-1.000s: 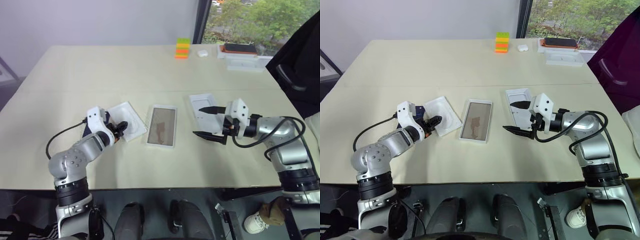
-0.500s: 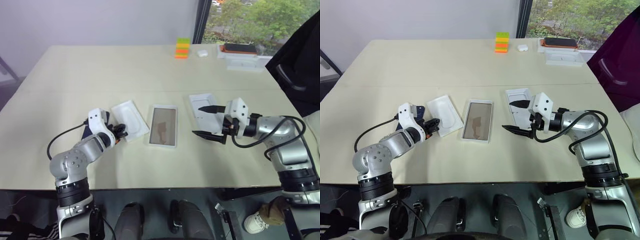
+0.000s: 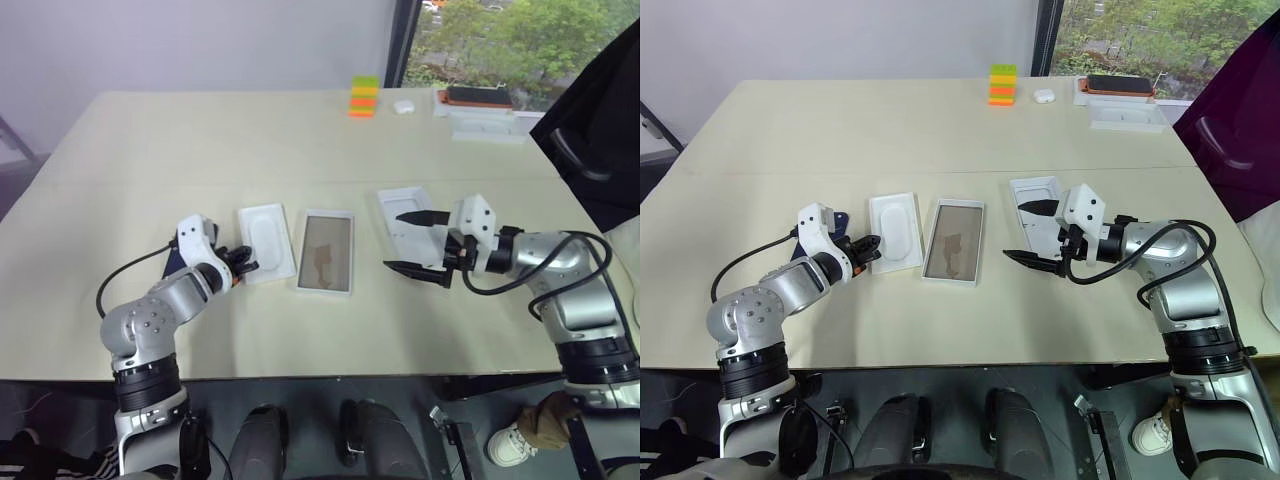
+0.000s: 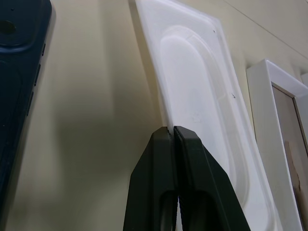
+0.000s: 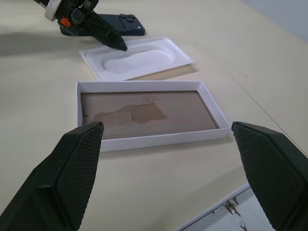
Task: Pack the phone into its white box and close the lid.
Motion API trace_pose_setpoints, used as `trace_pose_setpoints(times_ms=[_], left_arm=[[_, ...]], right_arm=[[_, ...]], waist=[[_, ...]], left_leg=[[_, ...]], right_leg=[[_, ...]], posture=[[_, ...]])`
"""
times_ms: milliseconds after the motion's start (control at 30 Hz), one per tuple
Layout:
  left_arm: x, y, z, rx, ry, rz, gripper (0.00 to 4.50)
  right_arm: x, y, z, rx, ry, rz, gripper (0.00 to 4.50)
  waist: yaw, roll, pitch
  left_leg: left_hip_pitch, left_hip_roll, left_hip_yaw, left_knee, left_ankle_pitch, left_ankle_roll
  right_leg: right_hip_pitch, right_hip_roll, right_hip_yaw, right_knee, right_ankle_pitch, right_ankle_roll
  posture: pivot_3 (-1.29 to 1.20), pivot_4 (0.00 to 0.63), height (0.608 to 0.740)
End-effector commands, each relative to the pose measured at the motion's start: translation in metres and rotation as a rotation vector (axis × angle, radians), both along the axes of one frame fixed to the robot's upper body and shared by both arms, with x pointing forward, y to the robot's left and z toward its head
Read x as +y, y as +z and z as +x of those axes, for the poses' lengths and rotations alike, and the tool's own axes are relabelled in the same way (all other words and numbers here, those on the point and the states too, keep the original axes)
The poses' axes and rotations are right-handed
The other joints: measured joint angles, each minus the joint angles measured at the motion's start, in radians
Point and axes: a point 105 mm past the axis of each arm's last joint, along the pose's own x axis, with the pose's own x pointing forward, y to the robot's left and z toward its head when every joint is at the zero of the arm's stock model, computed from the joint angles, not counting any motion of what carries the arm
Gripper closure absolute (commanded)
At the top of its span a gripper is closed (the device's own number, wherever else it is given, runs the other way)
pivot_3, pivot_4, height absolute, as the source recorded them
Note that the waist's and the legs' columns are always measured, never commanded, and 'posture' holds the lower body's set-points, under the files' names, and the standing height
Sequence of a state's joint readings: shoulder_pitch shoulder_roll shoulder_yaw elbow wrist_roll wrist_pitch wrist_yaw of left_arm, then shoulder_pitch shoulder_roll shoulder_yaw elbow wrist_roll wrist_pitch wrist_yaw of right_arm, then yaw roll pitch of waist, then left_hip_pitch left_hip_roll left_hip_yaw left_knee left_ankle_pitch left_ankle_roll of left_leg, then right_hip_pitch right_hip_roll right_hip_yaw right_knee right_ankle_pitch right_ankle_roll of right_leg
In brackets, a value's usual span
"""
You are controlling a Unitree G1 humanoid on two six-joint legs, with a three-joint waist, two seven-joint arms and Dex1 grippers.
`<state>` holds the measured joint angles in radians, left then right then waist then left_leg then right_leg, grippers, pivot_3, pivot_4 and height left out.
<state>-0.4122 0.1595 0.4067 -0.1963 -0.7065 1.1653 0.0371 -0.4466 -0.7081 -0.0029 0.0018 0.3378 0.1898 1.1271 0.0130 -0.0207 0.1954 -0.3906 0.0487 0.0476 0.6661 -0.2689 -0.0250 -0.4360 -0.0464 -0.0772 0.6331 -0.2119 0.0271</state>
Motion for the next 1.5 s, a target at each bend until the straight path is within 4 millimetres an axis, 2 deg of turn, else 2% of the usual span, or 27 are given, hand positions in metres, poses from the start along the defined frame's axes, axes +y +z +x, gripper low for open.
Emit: trace_pose_setpoints(times_ms=[33,200,400,567,733,800,867,1100,1333,1500], left_arm=[[0.008,0.005,0.000,-0.011,0.011,-0.033,4.48],[0.014,0.022,-0.006,-0.050,-0.061,-0.146,4.48],[0.023,0.034,-0.016,-0.041,-0.157,-0.299,4.48],[0.027,0.041,-0.018,-0.058,-0.208,-0.359,4.48],[0.009,0.057,-0.005,-0.086,-0.240,-0.369,4.48],[-0.014,0.060,0.002,-0.072,-0.268,-0.357,4.48],[-0.032,0.058,0.006,-0.047,-0.291,-0.337,4.48],[-0.059,0.047,0.010,0.006,-0.312,-0.247,4.48],[-0.072,0.037,0.006,0.025,-0.318,-0.215,4.48],[-0.068,0.029,0.008,0.042,-0.287,-0.197,4.48]], right_arm=[[0.002,0.015,-0.002,-0.060,0.016,0.000,0.00],[-0.008,0.020,-0.005,-0.014,0.007,0.051,0.00],[-0.019,0.018,-0.026,0.091,0.093,0.096,0.00],[-0.028,0.019,-0.033,0.064,0.121,0.094,0.00],[-0.033,0.015,-0.032,0.040,0.117,0.046,0.00],[-0.033,0.014,-0.028,0.024,0.099,0.042,0.00],[-0.033,0.014,-0.027,0.013,0.089,0.042,0.00],[-0.034,0.012,-0.023,-0.007,0.052,0.039,0.00],[-0.036,0.011,-0.022,-0.014,0.035,0.035,0.00],[-0.035,0.008,-0.021,-0.013,0.034,0.033,0.00]], waist=[[0.000,0.000,0.000],[-0.002,0.000,0.000],[0.002,-0.001,0.001],[-0.001,-0.001,0.001],[0.003,-0.001,0.001],[0.005,-0.001,0.001],[0.005,-0.001,0.001],[-0.004,-0.001,0.001],[0.000,-0.001,0.001],[0.000,-0.001,0.001]], left_leg=[[0.000,0.000,0.000,0.000,0.000,0.000],[0.000,0.000,0.000,0.000,0.000,0.000],[-0.001,0.000,-0.001,0.000,0.000,0.000],[-0.001,0.000,-0.001,0.000,0.000,0.000],[0.000,0.000,-0.001,0.000,0.000,0.000],[-0.001,0.000,-0.001,0.000,0.000,0.000],[-0.001,-0.001,-0.001,0.001,0.000,0.000],[0.001,0.000,-0.001,0.000,0.000,-0.001],[0.000,-0.001,-0.001,0.000,0.000,-0.001],[0.000,-0.001,-0.001,0.000,0.000,-0.001]], right_leg=[[0.000,0.000,0.000,0.000,0.000,0.000],[0.000,0.000,0.000,0.000,0.000,0.000],[0.000,0.000,-0.001,0.000,0.000,0.000],[0.000,0.000,-0.001,0.000,0.000,0.000],[0.000,0.000,-0.001,0.000,0.000,0.000],[0.001,-0.001,-0.002,-0.001,0.000,0.000],[0.002,-0.002,-0.002,-0.002,0.000,0.000],[0.002,0.000,-0.001,-0.001,0.000,0.001],[0.002,-0.001,-0.001,-0.001,0.000,0.001],[0.002,0.000,-0.001,-0.001,0.000,0.001]], posture=[[0.00,0.150,0.740],[0.00,0.150,0.740],[0.00,0.150,0.740],[0.00,0.150,0.740],[0.00,0.150,0.740],[0.00,0.150,0.740],[0.00,0.150,0.740],[0.00,0.150,0.740],[0.00,0.150,0.740],[0.00,0.150,0.740]])
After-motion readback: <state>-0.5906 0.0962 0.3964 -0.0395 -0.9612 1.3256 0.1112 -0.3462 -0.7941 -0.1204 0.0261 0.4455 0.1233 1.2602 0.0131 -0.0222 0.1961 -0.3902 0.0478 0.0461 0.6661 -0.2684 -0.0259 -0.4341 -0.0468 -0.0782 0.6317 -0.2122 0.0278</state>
